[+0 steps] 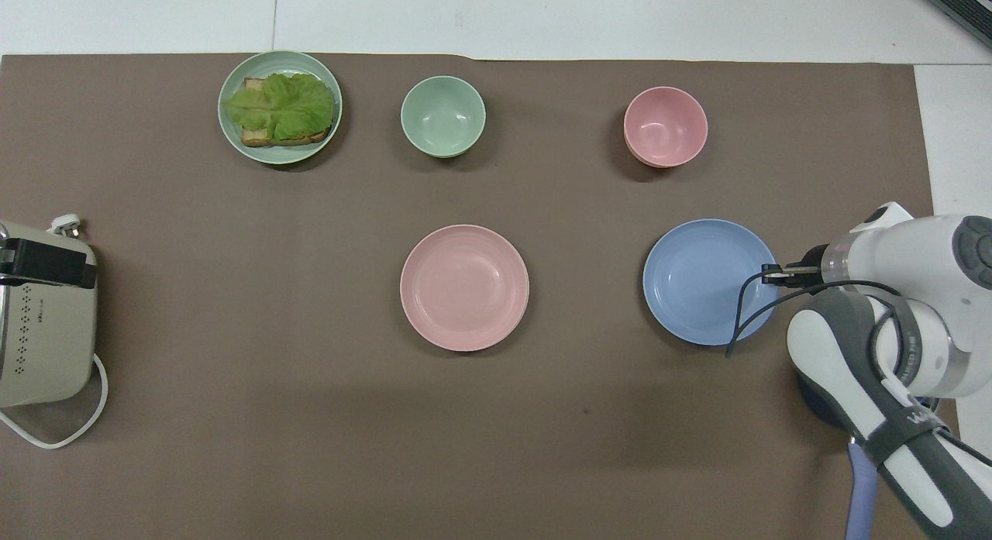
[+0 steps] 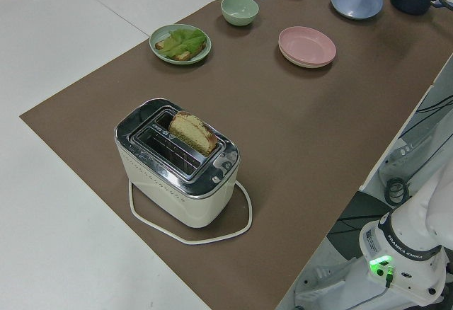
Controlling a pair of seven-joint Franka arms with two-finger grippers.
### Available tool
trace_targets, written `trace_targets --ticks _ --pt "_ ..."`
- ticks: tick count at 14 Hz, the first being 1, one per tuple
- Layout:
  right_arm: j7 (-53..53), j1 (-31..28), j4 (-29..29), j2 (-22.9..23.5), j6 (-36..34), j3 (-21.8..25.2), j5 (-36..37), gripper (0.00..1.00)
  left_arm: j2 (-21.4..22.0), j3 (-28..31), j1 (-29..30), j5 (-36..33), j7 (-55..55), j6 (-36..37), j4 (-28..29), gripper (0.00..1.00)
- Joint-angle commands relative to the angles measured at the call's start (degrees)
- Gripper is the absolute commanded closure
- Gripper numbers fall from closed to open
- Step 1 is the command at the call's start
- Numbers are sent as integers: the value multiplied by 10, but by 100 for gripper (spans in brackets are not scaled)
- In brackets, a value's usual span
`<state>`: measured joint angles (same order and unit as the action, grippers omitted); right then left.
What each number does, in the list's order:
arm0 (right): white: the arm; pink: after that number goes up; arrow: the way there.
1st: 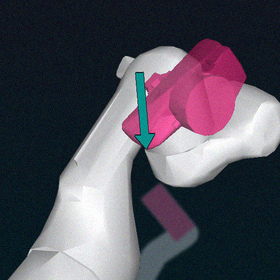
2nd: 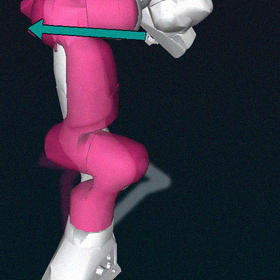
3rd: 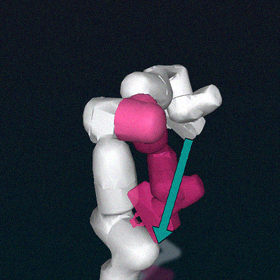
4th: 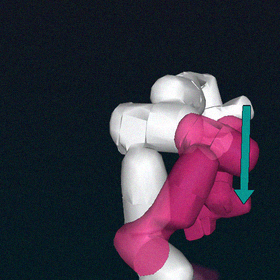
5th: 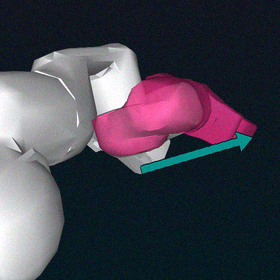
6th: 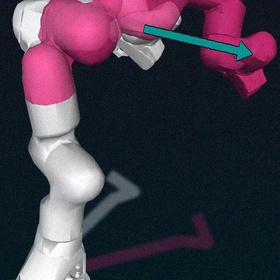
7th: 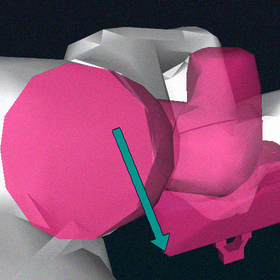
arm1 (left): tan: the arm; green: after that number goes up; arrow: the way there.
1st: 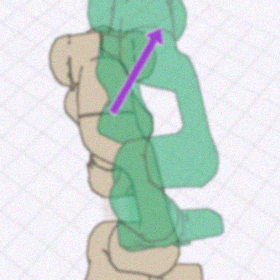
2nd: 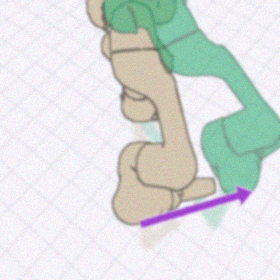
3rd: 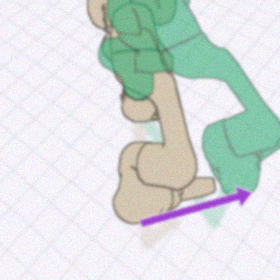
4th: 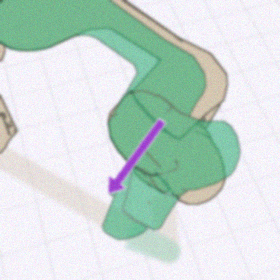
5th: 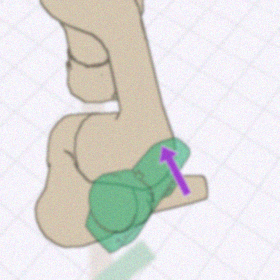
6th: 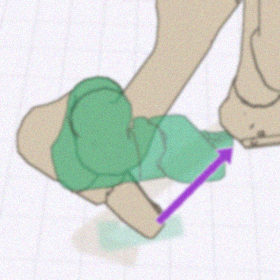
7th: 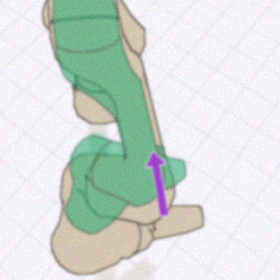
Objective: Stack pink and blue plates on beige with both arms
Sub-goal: 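Carry the blue plate onto the pink plate and lower it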
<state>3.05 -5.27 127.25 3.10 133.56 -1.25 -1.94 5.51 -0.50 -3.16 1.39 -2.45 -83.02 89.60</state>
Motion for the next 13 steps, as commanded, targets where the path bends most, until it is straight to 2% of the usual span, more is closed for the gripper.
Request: trace_targets --ticks 1,3,7,9,13 --pt "17 18 -20 -33 -53 -3 -45 100 14 -5 7 -3 -7 2 15 0" --pt "20 37 -43 -35 -81 -4 -94 100 15 -4 8 -2 -7 2 15 0" --pt "-35 124 -54 -33 -69 -4 -135 100 14 -4 7 -2 -7 2 15 0" --pt "-107 182 -59 -27 -40 -4 -136 100 14 -4 8 -2 -7 3 15 0" --pt "-230 280 -68 16 32 -4 -136 100 15 -5 7 -2 -7 2 15 0"
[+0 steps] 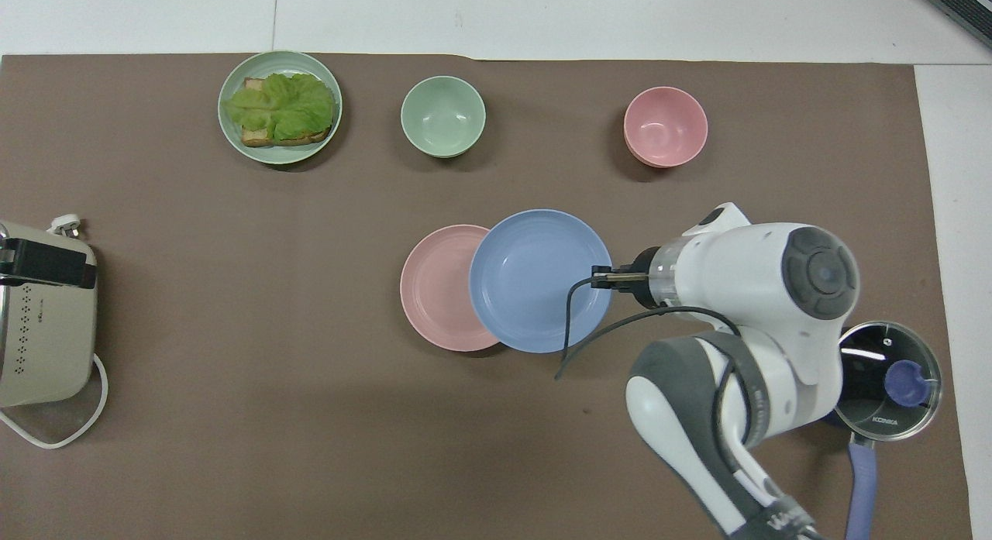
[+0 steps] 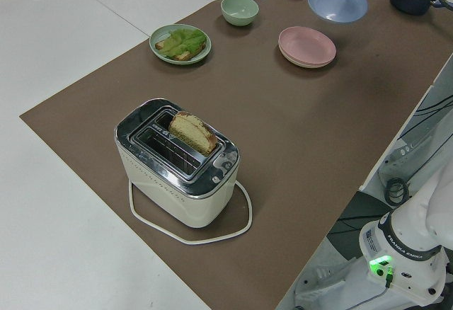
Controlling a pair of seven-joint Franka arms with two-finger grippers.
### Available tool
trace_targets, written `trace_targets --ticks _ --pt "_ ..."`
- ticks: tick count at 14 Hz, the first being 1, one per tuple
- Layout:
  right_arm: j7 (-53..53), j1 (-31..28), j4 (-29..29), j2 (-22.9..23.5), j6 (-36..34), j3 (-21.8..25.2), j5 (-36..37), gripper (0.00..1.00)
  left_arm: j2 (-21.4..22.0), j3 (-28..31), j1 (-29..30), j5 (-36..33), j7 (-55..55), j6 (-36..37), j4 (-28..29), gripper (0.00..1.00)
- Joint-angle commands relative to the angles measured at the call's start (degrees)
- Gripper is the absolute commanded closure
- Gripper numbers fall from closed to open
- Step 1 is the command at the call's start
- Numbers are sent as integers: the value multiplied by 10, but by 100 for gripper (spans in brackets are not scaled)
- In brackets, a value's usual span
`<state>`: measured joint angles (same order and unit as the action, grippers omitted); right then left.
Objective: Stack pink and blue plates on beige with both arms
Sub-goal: 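Carry the blue plate onto the pink plate and lower it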
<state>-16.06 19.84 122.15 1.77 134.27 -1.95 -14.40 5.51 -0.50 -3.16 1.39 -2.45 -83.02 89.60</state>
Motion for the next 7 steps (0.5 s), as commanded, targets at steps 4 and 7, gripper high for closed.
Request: trace_targets --ticks 4,7 --pt "-60 56 -38 75 62 3 -12 100 15 -4 7 -3 -7 2 15 0" --pt "-65 72 -39 102 92 -1 -14 100 15 -4 8 -2 -7 2 15 0"
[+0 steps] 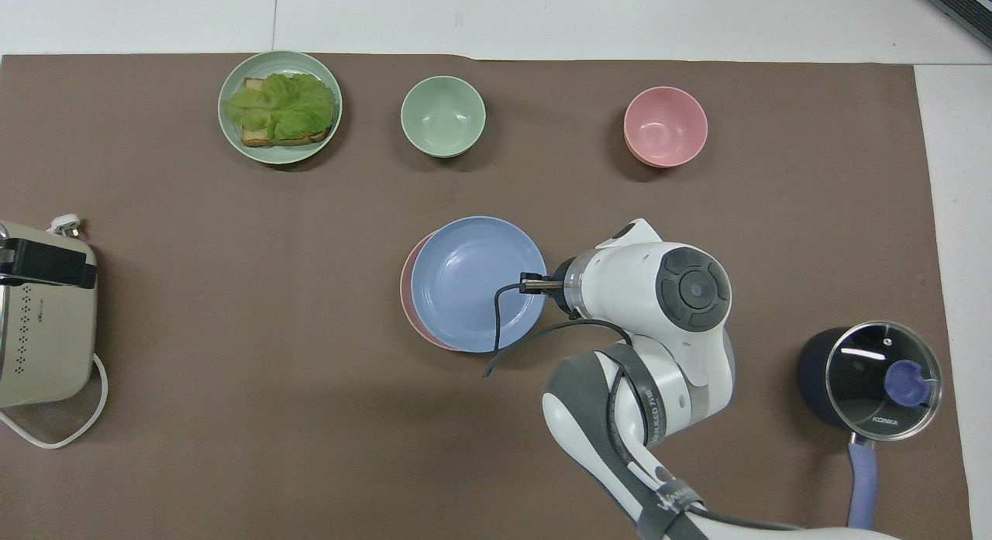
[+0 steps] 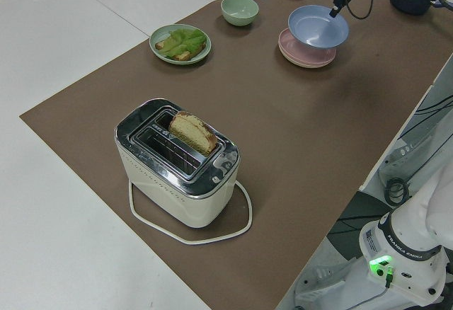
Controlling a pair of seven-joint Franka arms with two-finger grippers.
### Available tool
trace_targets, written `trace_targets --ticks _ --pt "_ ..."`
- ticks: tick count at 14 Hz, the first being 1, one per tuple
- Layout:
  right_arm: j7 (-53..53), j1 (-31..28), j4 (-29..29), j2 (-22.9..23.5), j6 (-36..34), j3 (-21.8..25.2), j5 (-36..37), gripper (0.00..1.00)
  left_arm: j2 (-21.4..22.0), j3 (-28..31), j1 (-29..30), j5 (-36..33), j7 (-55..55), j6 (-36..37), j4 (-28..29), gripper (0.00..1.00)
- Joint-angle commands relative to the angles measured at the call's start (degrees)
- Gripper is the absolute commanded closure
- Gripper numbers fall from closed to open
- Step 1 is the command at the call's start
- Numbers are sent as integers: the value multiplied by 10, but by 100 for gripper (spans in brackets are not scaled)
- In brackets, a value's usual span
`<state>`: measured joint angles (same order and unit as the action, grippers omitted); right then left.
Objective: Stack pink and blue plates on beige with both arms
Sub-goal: 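Carry the blue plate onto the pink plate and lower it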
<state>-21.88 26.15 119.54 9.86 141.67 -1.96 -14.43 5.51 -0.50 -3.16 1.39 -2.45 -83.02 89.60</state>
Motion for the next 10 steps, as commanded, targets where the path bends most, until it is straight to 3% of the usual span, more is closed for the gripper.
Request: trace_targets --ticks 1,10 --pt "-8 10 -13 29 29 -1 -14 100 15 -4 8 -2 -7 3 15 0" --pt "-4 17 -22 52 36 -1 -14 100 14 -4 8 -2 -7 2 15 0"
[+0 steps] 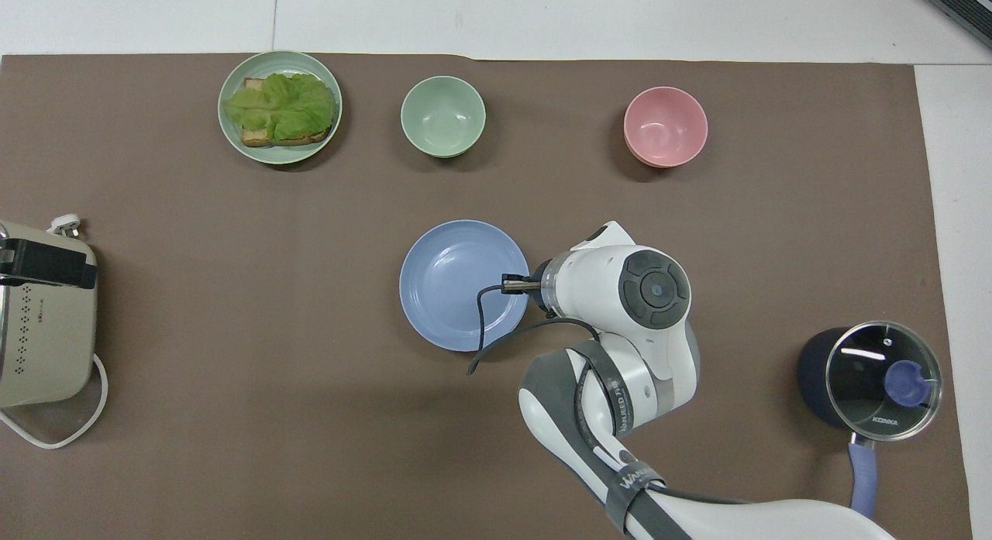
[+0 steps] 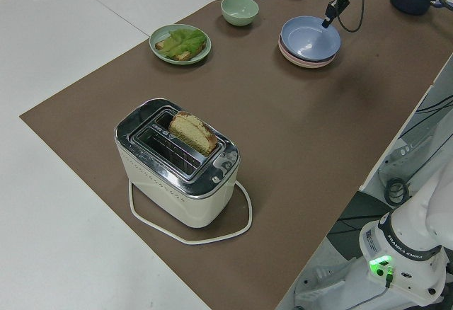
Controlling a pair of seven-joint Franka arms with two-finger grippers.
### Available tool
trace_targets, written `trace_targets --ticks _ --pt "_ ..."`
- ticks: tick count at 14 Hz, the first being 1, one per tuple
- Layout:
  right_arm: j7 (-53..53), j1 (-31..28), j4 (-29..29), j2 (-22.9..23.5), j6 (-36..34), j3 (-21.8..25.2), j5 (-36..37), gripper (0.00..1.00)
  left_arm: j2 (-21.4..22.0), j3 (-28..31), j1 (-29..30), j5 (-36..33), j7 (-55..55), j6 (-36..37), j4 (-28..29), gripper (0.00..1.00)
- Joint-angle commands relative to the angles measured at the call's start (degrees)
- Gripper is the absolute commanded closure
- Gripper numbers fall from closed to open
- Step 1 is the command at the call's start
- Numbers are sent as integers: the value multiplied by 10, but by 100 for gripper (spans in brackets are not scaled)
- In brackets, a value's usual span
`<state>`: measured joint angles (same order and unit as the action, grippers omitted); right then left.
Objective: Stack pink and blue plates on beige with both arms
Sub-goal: 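Open the right gripper and release the blue plate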
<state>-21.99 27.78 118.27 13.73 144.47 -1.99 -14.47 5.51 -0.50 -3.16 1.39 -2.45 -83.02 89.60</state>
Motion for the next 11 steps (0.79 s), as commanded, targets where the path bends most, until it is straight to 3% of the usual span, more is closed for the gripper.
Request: trace_targets --ticks 1,3,6,8,10,11 --pt "-2 0 -9 15 12 -1 -13 100 15 -4 7 -2 -7 3 15 0" --pt "-2 0 -8 15 11 -1 -13 97 14 -4 8 -2 -7 2 15 0" --pt "-5 0 -8 14 4 -1 -13 71 14 -4 7 -3 -7 3 15 0" --pt "-16 0 -9 11 3 0 -13 63 15 -4 8 -3 -7 2 15 0" --pt "-17 -1 -12 -3 -6 0 -13 28 15 -4 8 -3 -7 2 15 0" --pt "-18 -3 -12 -16 -15 1 -12 21 15 -4 7 -2 -7 2 15 0"
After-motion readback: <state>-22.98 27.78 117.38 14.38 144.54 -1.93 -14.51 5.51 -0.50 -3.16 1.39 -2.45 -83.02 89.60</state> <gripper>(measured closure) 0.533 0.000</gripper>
